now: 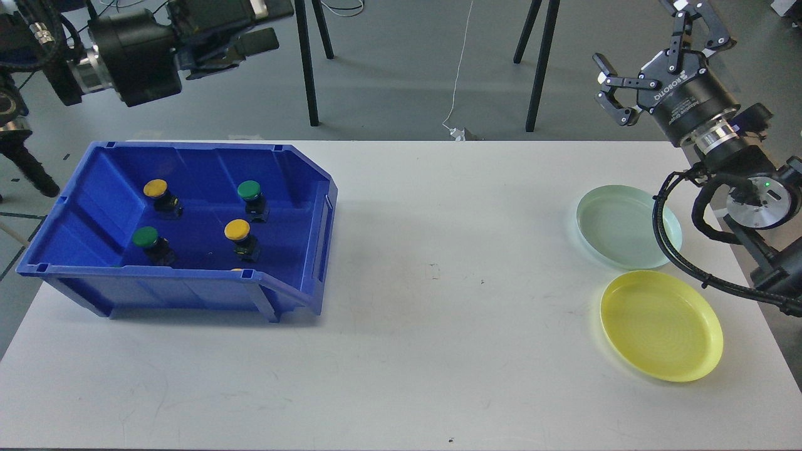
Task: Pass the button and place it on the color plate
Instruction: 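Move the left gripper over the blue bin toward a yellow button, then lower the left gripper into the bin and grasp the yellow button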
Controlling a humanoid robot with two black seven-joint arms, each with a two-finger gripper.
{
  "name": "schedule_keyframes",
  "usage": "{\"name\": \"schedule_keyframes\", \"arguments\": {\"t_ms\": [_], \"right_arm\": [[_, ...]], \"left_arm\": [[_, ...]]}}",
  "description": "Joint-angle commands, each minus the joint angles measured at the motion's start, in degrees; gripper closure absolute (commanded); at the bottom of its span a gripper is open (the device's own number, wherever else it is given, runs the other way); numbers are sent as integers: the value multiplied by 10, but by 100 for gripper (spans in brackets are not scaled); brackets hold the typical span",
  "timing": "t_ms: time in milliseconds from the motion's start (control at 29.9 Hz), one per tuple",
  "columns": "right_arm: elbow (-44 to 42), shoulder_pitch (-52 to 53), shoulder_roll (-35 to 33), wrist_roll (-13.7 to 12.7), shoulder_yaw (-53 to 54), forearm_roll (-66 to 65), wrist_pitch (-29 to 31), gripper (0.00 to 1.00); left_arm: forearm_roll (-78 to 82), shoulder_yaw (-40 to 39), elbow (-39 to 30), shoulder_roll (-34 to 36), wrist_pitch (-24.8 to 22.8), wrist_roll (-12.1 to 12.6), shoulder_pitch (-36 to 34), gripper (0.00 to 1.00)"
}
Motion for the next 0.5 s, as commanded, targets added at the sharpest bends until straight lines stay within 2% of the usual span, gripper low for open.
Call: {"name": "schedule_keyframes", "arguments": {"t_ms": [0, 200, 468], "right_arm": [[-4, -4, 5, 0, 2, 0, 0, 0], [-4, -12, 5, 0, 1, 0, 0, 0], [-4, -21, 4, 0, 2, 0, 0, 0]], "left_arm": [[112, 131, -5, 9, 0, 0, -79, 1], [177, 199, 2, -46, 0, 0, -77, 1], [179, 202, 69, -110, 0, 0, 1, 2]]}}
